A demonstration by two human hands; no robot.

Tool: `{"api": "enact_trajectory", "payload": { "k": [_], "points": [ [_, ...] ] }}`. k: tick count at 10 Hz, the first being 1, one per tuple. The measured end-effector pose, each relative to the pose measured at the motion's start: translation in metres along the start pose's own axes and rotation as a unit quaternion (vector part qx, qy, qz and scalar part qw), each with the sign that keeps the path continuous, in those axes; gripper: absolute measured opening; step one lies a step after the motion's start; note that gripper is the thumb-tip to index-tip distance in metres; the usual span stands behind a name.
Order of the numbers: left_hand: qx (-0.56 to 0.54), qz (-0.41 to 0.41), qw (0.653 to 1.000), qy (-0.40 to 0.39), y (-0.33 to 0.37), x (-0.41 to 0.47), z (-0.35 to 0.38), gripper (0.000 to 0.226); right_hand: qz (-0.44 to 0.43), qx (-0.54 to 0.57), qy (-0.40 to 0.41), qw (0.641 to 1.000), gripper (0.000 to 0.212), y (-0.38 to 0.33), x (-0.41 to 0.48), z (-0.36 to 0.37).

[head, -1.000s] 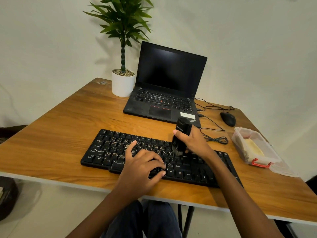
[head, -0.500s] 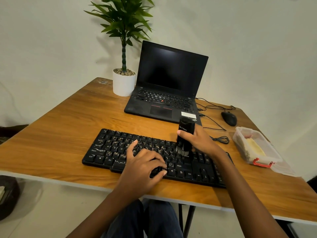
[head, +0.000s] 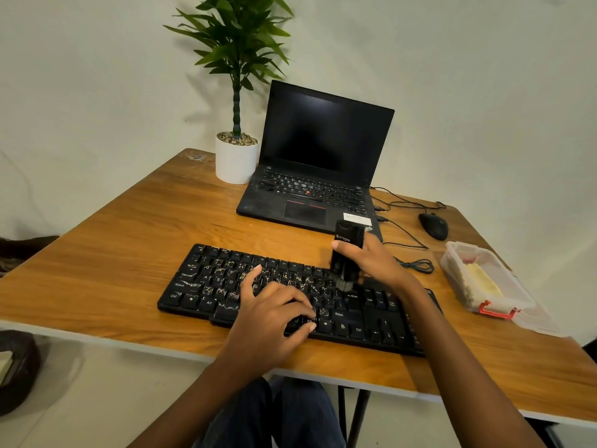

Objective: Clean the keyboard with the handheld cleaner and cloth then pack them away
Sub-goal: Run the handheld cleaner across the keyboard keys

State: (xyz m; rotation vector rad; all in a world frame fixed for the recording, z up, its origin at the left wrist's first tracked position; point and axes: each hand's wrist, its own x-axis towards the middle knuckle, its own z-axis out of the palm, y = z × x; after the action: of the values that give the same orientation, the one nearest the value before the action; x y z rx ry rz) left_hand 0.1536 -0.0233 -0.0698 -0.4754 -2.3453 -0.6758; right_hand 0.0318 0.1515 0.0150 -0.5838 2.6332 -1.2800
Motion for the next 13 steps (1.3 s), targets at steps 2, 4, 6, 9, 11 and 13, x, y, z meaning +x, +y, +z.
{"api": "enact_trajectory", "payload": {
  "k": [2, 4, 6, 9, 11, 13],
  "points": [
    [-0.002, 0.001, 1.0, -0.002, -0.001, 0.0, 0.001, 0.017, -0.034, -0.034, 0.076, 0.996, 0.017, 0.002, 0.01, 0.014],
    [0.0, 0.002, 1.0, -0.005, -0.001, 0.001, 0.0, 0.017, -0.029, -0.016, 0.085, 0.996, 0.019, -0.001, 0.018, 0.012],
    [-0.005, 0.0, 1.0, -0.002, 0.0, 0.0, 0.0, 0.016, -0.03, 0.018, 0.061, 0.998, 0.018, -0.001, 0.019, 0.015],
    [-0.014, 0.004, 1.0, -0.006, -0.001, -0.001, 0.001, 0.015, -0.014, 0.025, 0.017, 0.999, 0.016, -0.009, 0.022, 0.012],
    [-0.018, 0.006, 1.0, -0.002, -0.001, 0.0, 0.001, 0.015, -0.015, 0.079, 0.009, 0.997, 0.011, -0.006, 0.017, 0.012],
    [-0.015, 0.009, 1.0, 0.002, -0.001, 0.0, 0.001, 0.015, -0.026, 0.06, 0.034, 0.997, 0.019, -0.003, 0.017, 0.017]
  ]
}}
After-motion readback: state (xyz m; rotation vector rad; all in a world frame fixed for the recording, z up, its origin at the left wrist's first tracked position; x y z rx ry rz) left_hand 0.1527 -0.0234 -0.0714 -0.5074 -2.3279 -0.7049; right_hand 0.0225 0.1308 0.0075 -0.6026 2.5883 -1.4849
